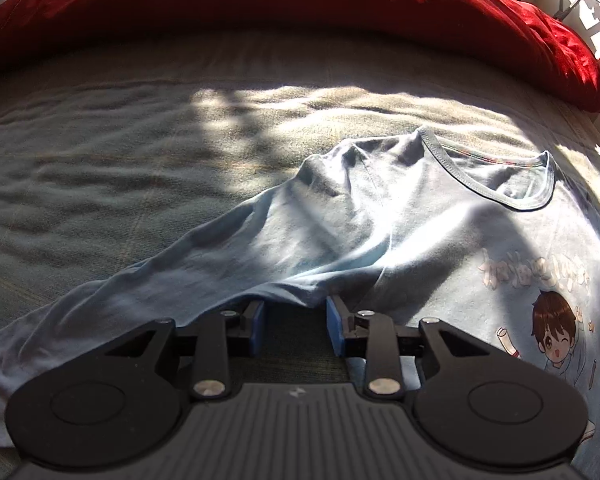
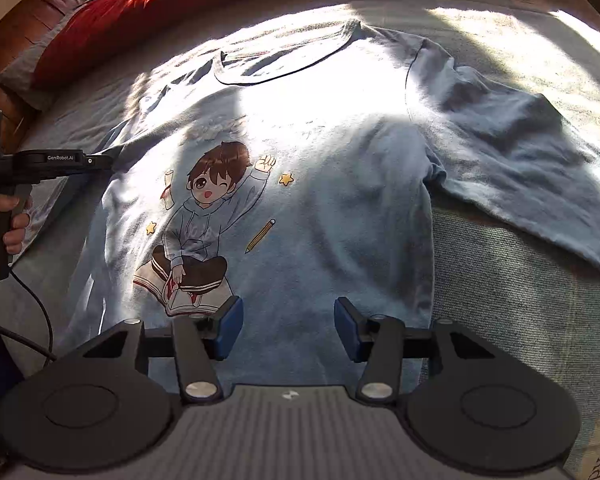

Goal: Fold clothes

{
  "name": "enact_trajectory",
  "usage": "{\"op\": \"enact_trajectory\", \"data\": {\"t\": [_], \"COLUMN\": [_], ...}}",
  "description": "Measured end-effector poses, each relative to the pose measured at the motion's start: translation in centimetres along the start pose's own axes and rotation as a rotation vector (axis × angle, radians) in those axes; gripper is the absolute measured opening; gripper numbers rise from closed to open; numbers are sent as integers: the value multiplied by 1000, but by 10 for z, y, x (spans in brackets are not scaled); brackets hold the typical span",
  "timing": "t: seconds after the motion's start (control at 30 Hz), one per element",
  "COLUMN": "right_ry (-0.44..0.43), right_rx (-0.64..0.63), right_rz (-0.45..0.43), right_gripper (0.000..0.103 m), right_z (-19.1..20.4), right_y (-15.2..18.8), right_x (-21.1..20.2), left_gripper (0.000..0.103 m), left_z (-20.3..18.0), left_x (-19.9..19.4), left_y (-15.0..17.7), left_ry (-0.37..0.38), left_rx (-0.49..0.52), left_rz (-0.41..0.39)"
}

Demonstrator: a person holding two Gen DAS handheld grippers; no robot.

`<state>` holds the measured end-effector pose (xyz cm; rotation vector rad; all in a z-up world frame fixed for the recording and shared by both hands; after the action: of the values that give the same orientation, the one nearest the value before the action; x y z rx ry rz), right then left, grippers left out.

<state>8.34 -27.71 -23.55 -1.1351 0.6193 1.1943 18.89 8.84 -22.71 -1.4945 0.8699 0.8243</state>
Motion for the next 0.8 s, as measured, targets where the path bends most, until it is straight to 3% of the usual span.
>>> {"op": "enact_trajectory", "data": {"t": [0.1,0.27,0.4,0.53,0.8], "right_ry": [-29,-56,-55,-50,-36], "right_rx": [16,-20,-23,-25,-48], "right_rz": [0,18,33,32,32], "right_gripper": [57,58,58,58,58], "right_z": [7,26,32,33,38], "right_y": [8,25,34,36,39], "right_x": [-6,-7,-5,-8,-14], "left_gripper": [35,31,29,29,29], "left_z": [-4,-3,12,13,1], "left_x": [-22,-48,-58,-59,-56], "left_y": [25,83,114,123,122], "left_ry": [93,82,27,70,49], "left_rx": [-43,-124,-226,-282,-219], "left_rz": [50,76,53,44,25]}}
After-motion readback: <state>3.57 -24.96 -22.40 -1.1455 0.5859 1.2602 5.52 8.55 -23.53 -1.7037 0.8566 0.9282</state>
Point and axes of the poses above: each gripper's, at about its wrist camera, not at the fingertips, and x roughly the way its jaws point, z to its left, y to its underside, the point moved 3 cm from there along x, roughly the way its jaws point
